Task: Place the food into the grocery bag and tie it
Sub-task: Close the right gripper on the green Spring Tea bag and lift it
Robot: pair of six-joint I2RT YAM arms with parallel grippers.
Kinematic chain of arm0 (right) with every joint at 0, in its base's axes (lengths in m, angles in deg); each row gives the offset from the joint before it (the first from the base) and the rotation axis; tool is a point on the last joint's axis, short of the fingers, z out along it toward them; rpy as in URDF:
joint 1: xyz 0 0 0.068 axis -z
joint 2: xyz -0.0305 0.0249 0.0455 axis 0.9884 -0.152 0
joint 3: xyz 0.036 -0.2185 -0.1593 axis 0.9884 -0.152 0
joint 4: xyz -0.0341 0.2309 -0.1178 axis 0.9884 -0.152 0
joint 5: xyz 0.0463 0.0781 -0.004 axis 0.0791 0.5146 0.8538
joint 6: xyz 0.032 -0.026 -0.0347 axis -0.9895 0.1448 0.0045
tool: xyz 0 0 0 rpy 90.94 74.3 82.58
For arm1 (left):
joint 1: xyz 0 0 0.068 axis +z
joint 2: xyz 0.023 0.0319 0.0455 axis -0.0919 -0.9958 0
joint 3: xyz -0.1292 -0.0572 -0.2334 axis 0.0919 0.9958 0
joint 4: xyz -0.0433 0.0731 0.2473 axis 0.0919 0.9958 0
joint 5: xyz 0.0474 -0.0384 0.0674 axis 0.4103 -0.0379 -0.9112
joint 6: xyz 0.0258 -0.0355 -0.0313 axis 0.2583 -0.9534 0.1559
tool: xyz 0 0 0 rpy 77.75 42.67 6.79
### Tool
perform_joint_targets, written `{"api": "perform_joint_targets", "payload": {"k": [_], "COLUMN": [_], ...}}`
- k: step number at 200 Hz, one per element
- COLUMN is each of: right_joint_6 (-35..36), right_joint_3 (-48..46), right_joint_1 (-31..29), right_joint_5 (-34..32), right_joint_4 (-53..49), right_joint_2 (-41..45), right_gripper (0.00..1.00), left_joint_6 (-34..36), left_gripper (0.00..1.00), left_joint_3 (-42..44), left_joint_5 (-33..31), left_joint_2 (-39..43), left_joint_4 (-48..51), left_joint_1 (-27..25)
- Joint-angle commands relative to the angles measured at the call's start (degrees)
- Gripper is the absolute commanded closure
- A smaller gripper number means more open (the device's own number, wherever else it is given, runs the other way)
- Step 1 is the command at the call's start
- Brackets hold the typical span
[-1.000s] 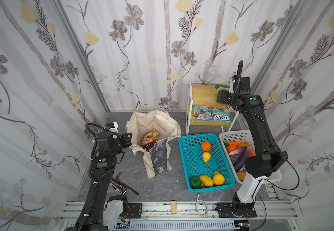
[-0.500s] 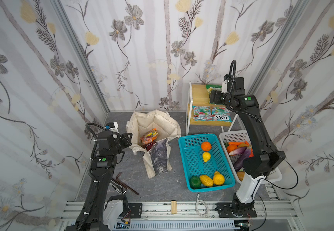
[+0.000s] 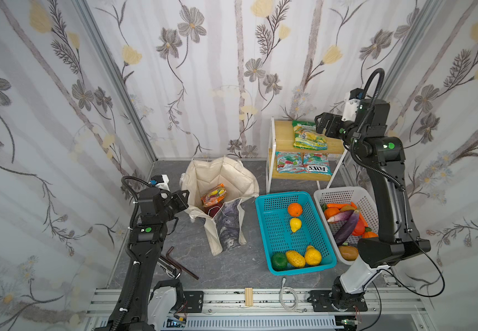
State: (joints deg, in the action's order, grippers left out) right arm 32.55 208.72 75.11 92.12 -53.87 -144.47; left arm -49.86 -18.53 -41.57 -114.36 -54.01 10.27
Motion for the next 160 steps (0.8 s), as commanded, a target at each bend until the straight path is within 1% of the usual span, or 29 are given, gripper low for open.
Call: {"api": "perform_joint_targets", "payload": {"k": [1, 29, 50, 56, 68, 81, 91, 109, 138, 160], "right_joint_6": [-0.10, 1.42, 1.63, 1.65, 1.60, 1.52, 1.14, 0.34, -0.99, -2.66], "right_joint_3": [-0.27, -0.45, -0.70, -0.86, -0.86, -0.88, -0.98, -2.33, -7.88, -14.08], "right_joint_1": [1.86, 3.05, 4.26, 4.51, 4.83, 4.94, 5.05, 4.97, 4.88, 4.99], "right_joint_5": [0.67, -0.01, 1.35, 2.11, 3.56, 3.97, 5.57, 9.77, 12.11, 15.03], "right_joint_4": [-3.45, -5.65, -5.76, -5.62, -5.34, -5.50, -5.63, -5.42, -1.75, 2.69], "right_joint_2": [-1.18, -2.71, -3.76, -4.18, -5.22, -6.23, -6.83, -7.52, -6.20, -3.51], "right_gripper": [0.01, 0.06, 0.13, 0.16, 0.26, 0.31, 0.35, 0.37, 0.38, 0.40], "left_joint_6": [0.18, -0.10, -0.19, -0.16, -0.19, -0.11, -0.10, -0.19, -0.12, -0.16], "left_gripper": [1.00, 1.00, 1.00, 1.00, 1.00, 1.00, 1.00, 1.00, 1.00, 1.00], "left_joint_3": [0.10, -0.13, -0.27, -0.18, 0.04, 0.17, 0.17, 0.20, 0.44, 0.66], "left_joint_5": [0.61, 0.70, 0.72, 0.70, 0.54, 0.27, 0.35, 0.44, 0.18, 0.22], "left_joint_2": [0.54, 0.46, 0.15, 0.11, 0.02, -0.37, -0.66, -0.90, -0.77, -0.97], "left_joint_4": [-1.90, -1.90, -1.90, -1.90, -1.93, -1.93, -1.97, -1.98, -2.03, -2.07], "left_joint_1": [0.04, 0.02, 0.07, 0.04, 0.09, 0.06, 0.10, 0.06, 0.05, 0.02]}}
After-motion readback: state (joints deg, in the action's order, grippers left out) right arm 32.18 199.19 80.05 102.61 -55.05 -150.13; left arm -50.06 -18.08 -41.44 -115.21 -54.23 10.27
